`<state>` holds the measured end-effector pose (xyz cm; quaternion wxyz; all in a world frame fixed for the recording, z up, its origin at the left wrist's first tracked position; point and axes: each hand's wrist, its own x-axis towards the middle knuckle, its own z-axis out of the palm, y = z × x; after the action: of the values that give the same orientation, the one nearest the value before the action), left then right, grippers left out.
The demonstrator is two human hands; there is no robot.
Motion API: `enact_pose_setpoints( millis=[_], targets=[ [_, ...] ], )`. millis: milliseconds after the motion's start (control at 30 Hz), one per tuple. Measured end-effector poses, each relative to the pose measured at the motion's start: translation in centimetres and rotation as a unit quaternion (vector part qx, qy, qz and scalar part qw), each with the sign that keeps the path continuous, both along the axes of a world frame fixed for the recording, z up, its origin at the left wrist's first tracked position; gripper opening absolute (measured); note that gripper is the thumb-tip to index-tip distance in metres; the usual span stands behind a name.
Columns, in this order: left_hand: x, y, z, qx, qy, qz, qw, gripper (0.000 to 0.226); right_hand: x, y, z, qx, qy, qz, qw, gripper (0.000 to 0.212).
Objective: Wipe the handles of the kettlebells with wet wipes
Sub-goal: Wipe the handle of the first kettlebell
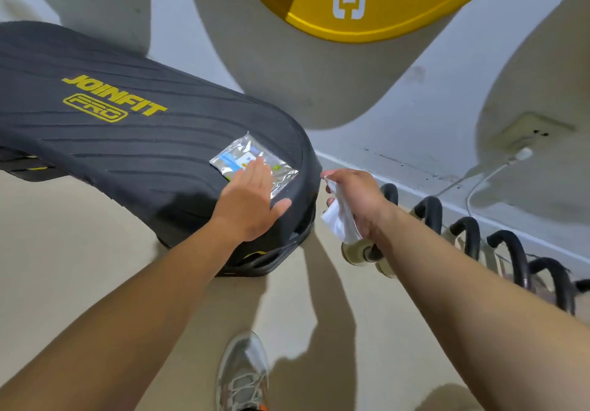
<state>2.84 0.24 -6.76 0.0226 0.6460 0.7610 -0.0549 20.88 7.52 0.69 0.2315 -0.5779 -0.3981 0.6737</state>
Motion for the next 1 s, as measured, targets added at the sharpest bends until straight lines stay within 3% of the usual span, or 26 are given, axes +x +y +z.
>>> enact_pose_setpoints(
  millis=[167,267,300,367,433,467,600,700,767,833,933,1000],
  targets=[
    [-0.3,1.2,2.7,-0.102,-0.117,0.051,0.987,0.074,6.1,-1.2,2.9,-0.034,-0.001,-0.062,0.998,0.013],
    [2.6,1.3,7.6,-0.018,-0.111,0.027,0.993,0.053,10.1,-1.9,5.5,-0.052,0.024,-0.098,0.994,0.010],
    [4.6,1.1,9.6,0.019,-0.152,0.022,0.988,0.050,11.2,-2.4,6.6,-0.061,0.047,-0.105,0.991,0.005],
    [9.3,0.1,13.8,0.027,-0.325,0.042,0.944,0.050,13.6,-3.2,8.3,-0.042,0.086,-0.119,0.988,0.008],
    [14.1,-1.3,17.6,-0.056,-0.519,0.062,0.851,0.057,15.6,-4.0,10.1,-0.007,0.108,-0.123,0.986,0.011],
    [16.2,-1.9,19.0,-0.087,-0.572,0.056,0.814,0.058,16.5,-4.6,11.2,0.006,0.126,-0.119,0.985,0.010],
    [22.0,-3.6,21.9,-0.054,-0.614,0.054,0.786,0.030,19.7,-6.0,14.5,0.035,0.181,-0.124,0.975,0.007],
    [23.6,-4.1,23.3,-0.040,-0.623,0.065,0.778,0.013,21.9,-6.4,15.6,0.112,0.116,-0.093,0.983,0.009],
    [24.2,-4.2,24.3,-0.033,-0.649,0.084,0.756,0.012,23.3,-6.6,16.0,0.162,0.025,-0.062,0.985,0.011],
    [24.7,-4.5,25.0,-0.028,-0.684,0.120,0.719,0.013,24.6,-6.7,16.1,0.177,-0.006,-0.056,0.983,0.020],
    [25.2,-4.8,24.8,-0.043,-0.740,0.157,0.653,0.017,25.9,-6.6,16.0,0.172,0.044,-0.046,0.983,0.028],
    [25.2,-4.8,24.1,-0.054,-0.751,0.154,0.640,0.018,26.2,-6.4,15.8,0.157,0.073,-0.021,0.985,0.027]
  ],
)
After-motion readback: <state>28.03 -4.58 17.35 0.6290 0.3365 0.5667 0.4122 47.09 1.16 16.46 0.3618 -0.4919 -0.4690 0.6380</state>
